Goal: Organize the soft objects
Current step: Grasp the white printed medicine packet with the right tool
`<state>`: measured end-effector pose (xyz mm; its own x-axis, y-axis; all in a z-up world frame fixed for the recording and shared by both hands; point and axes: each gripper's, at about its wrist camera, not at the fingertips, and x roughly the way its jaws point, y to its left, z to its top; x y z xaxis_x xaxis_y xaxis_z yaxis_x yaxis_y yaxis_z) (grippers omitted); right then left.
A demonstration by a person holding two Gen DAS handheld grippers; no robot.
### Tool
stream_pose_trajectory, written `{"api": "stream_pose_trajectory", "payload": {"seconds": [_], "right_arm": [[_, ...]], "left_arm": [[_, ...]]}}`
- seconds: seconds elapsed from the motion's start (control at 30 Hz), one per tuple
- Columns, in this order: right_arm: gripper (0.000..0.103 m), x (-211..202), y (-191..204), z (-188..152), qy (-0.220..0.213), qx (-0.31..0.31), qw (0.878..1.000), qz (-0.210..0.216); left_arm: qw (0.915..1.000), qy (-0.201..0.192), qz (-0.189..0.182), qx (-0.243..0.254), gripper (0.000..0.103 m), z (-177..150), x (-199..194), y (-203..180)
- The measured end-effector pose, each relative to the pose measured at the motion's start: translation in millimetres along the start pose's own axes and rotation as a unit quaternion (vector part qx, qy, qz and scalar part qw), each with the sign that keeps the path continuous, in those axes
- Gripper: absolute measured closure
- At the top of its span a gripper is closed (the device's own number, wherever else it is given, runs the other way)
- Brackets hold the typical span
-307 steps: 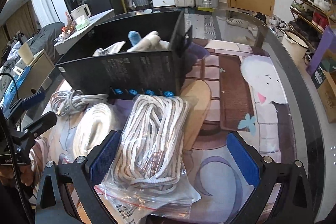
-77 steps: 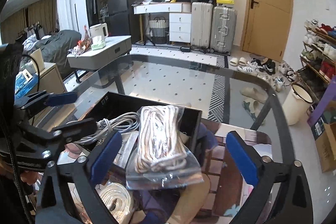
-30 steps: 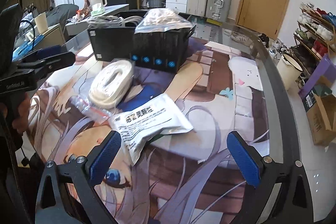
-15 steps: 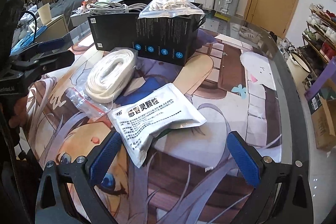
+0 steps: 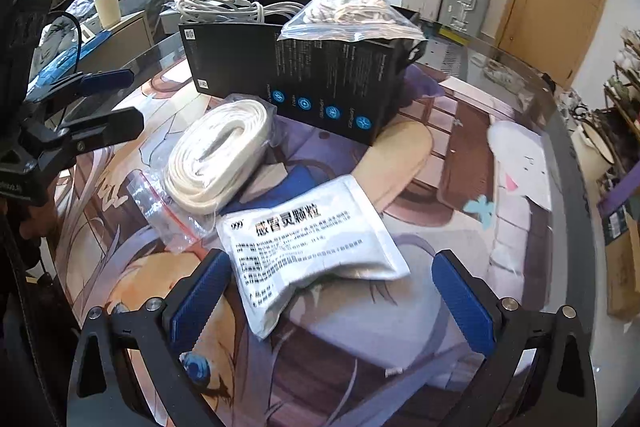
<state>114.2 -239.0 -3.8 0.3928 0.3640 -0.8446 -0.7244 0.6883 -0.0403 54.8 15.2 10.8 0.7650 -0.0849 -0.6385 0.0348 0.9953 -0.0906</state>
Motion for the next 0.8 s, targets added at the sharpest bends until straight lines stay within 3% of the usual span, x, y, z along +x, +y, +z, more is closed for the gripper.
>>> {"api": "stream_pose_trajectory", "payload": {"seconds": [0.4,0.47,0.53,0.63,0.8], "right_arm": [[0.001,10.9,1.4,8.4,-0.005,0.015,1.0,0.009],[0.005,7.5,4.6,6.1,-0.009,0.015,1.0,0.011],[0.017,3.9,7.4,5.1,-0.016,0.012,1.0,0.015],[0.027,0.4,9.7,3.4,-0.021,0.013,1.0,0.015],[0.035,-4.9,12.7,-2.6,-0.034,0.019,0.999,0.01]], "left_arm": [[1.0,0.002,-0.001,-0.001,0.0,0.1,1.0,-0.2],[1.0,0.003,-0.001,-0.001,0.0,0.0,1.0,-0.3],[1.0,0.003,-0.001,-0.001,0.0,-0.5,2.1,0.0],[1.0,0.004,-0.001,-0.001,0.0,-1.3,2.6,-0.8],[1.0,0.005,-0.001,-0.002,0.0,-1.7,3.3,-1.0]]}}
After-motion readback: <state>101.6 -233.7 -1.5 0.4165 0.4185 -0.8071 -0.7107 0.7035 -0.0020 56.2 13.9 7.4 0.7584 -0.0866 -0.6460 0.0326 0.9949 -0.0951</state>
